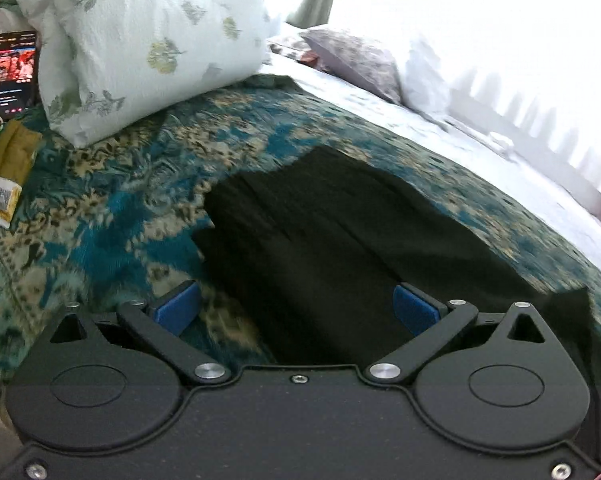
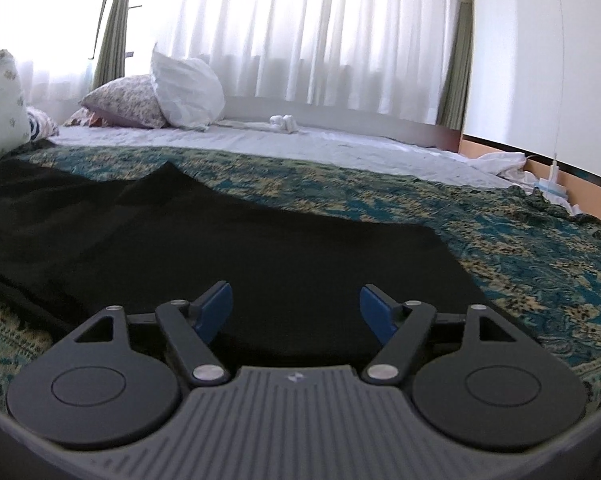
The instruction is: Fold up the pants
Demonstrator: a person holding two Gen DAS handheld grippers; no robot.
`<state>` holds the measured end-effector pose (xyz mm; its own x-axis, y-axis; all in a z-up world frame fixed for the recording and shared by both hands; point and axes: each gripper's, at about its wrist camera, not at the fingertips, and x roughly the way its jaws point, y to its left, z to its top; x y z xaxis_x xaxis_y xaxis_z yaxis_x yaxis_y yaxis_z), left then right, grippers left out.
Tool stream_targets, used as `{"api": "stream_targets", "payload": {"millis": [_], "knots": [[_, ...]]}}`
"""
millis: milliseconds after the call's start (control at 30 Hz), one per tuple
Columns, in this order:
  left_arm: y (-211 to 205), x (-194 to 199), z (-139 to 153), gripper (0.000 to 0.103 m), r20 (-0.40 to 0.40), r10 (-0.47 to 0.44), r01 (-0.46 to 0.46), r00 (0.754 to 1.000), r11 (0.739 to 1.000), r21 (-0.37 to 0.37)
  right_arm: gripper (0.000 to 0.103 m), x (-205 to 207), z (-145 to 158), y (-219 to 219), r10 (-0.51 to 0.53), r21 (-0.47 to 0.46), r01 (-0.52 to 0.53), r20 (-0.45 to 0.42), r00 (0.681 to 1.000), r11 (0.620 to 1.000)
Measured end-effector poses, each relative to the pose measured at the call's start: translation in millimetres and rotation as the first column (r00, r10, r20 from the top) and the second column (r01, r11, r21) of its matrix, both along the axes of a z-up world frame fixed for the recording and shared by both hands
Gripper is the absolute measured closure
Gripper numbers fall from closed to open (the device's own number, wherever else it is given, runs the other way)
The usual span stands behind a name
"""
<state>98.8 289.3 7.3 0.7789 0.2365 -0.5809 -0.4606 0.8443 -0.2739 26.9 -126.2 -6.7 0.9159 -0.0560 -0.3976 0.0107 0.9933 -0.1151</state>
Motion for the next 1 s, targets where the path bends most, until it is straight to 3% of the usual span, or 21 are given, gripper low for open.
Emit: {"api": "stream_targets", "payload": {"millis": [300, 367, 433, 500, 567, 633, 700, 800, 867, 1000], "knots": [[15.8, 35.0, -5.0, 0.002, 0.002, 0.054, -0.054, 0.999, 0.998, -0.032, 0.020, 0.1, -6.5, -1.7, 0.003, 0.022, -0.003, -0.013, 1.000, 1.000], [16.5, 36.1, -4.4, 0.021, 0.017, 0.076, -0.075, 0.997, 0.996, -0.037, 0.020, 1.1, -6.4, -2.7, 0.007, 0.025, -0.006, -0.014, 1.000, 1.000], [14.7, 31.5, 0.1, 0.074, 0.026, 0.174, -0.173, 0.984, 0.985, -0.019, 0.020, 2.6, -5.2, -5.8, 0.012, 0.033, -0.011, -0.015, 1.000, 0.999], [9.1, 21.8, 9.1, 0.084, 0.103, 0.208, -0.207, 0.973, 0.978, -0.025, 0.020, 2.7, -3.6, -8.3, 0.012, 0.042, -0.011, -0.016, 1.000, 0.999], [-8.8, 16.5, 23.7, 0.086, 0.166, 0.186, -0.196, 0.968, 0.980, 0.045, 0.020, 1.8, -1.2, -11.9, 0.013, 0.051, -0.012, -0.018, 1.000, 0.999], [-40.1, 14.0, 44.7, 0.086, 0.224, 0.096, -0.133, 0.970, 0.979, 0.156, 0.020, 0.0, 3.1, -17.8, 0.020, 0.067, -0.018, -0.024, 1.000, 0.998], [-72.0, 13.4, 65.8, 0.086, 0.265, -0.018, -0.040, 0.964, 0.976, 0.212, 0.022, -0.3, 9.7, -25.9, 0.026, 0.085, -0.022, -0.041, 0.999, 0.996], [-135.3, 14.0, 95.3, 0.086, 0.295, -0.215, 0.125, 0.931, 0.948, 0.294, 0.028, 0.4, 21.9, -44.6, 0.010, 0.122, -0.002, -0.068, 0.998, 0.993], [-183.2, 14.5, 106.9, 0.085, 0.286, -0.362, 0.259, 0.887, 0.904, 0.339, 0.030, -2.5, 31.2, -62.2, -0.019, 0.161, 0.030, -0.065, 0.998, 0.987], [-283.6, 19.3, 99.5, 0.084, 0.185, -0.622, 0.541, 0.761, 0.765, 0.350, 0.031, -17.4, 46.6, -99.4, -0.100, 0.217, 0.103, -0.023, 0.995, 0.971]]}}
